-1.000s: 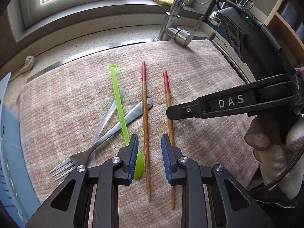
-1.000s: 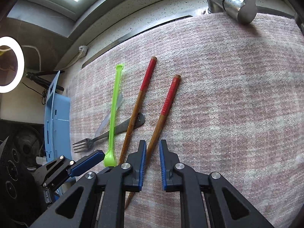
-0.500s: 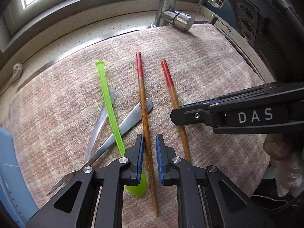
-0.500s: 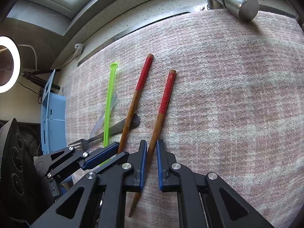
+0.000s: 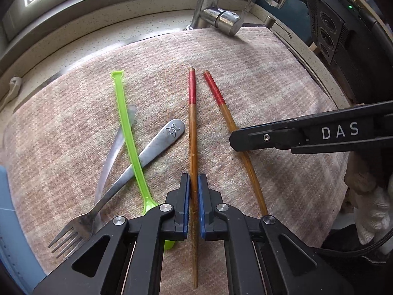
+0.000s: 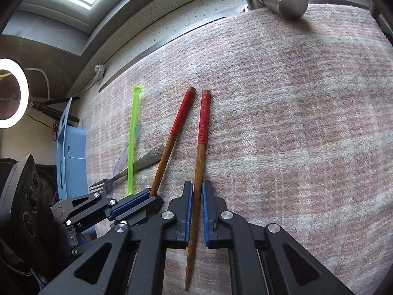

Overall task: Organize utensils
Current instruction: 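Close the left tool on one chopstick while the right tool grasps the other, then lift the chopsticks with both tools and carry them over the blue basket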

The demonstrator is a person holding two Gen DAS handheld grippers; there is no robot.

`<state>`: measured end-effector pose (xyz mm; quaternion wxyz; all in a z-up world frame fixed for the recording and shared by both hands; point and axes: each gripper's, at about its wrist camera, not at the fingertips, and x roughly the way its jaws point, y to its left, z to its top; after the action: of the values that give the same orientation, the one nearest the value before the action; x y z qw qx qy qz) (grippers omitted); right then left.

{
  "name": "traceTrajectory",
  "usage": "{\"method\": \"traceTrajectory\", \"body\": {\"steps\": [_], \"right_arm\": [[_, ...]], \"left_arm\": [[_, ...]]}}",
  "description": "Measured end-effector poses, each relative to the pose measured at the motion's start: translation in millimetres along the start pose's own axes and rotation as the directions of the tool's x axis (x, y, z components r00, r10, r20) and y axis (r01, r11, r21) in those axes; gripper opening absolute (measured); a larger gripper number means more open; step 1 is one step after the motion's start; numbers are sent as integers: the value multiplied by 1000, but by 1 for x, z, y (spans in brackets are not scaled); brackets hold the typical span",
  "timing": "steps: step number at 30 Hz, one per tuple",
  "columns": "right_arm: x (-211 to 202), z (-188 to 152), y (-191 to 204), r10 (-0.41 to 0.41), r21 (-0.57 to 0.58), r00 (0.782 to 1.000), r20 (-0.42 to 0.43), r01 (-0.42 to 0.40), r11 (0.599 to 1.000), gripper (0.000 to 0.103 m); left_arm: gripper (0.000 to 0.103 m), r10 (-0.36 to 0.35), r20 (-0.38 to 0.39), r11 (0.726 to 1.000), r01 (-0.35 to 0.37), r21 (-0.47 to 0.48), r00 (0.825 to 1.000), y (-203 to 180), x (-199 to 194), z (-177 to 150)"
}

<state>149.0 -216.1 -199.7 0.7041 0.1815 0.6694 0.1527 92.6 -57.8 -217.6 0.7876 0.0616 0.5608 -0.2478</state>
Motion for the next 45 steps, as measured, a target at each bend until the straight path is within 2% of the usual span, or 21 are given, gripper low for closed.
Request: {"method": "traceTrajectory", "body": {"steps": [6,11,16,22,25,29,33,38,41,45], "right_arm": [[-1,-2,-4,19,21,1000,16,-20,1000,7],[-17,-6,-20,43,71,998,51,-47,996,6],[-35,-7,-26,52,83,995,89,-60,995,6],[-49,-7,-8,74,38,991,115,-79,996,6],[-47,-6,5,80,15,990,116,-82,997,6],[-40,-6,20,92,-6,991,100,-91,996,6],[-39,-7,40,116,-34,989,87,-114,993,6],[-36,-2,83,149,-103,986,80,-141,985,6],[-30,1,117,175,-151,982,67,-163,975,6],[-19,1,165,208,-216,977,45,-194,957,6]], "left_arm": [[5,36,16,999,-36,4,999,-7,3,9],[5,-42,49,997,45,-65,998,-4,-7,3],[5,-76,98,989,88,-120,992,-2,-22,-8],[5,-79,165,980,107,-166,983,8,-53,-26],[5,-63,172,978,96,-187,983,15,-60,-32],[5,-67,205,965,116,-234,977,27,-72,-43],[5,-37,259,957,108,-269,965,39,-96,-50],[5,54,325,944,58,-325,944,69,-137,-70],[5,111,349,926,31,-377,931,92,-158,-88],[5,182,361,887,5,-461,914,127,-177,-116]]}}
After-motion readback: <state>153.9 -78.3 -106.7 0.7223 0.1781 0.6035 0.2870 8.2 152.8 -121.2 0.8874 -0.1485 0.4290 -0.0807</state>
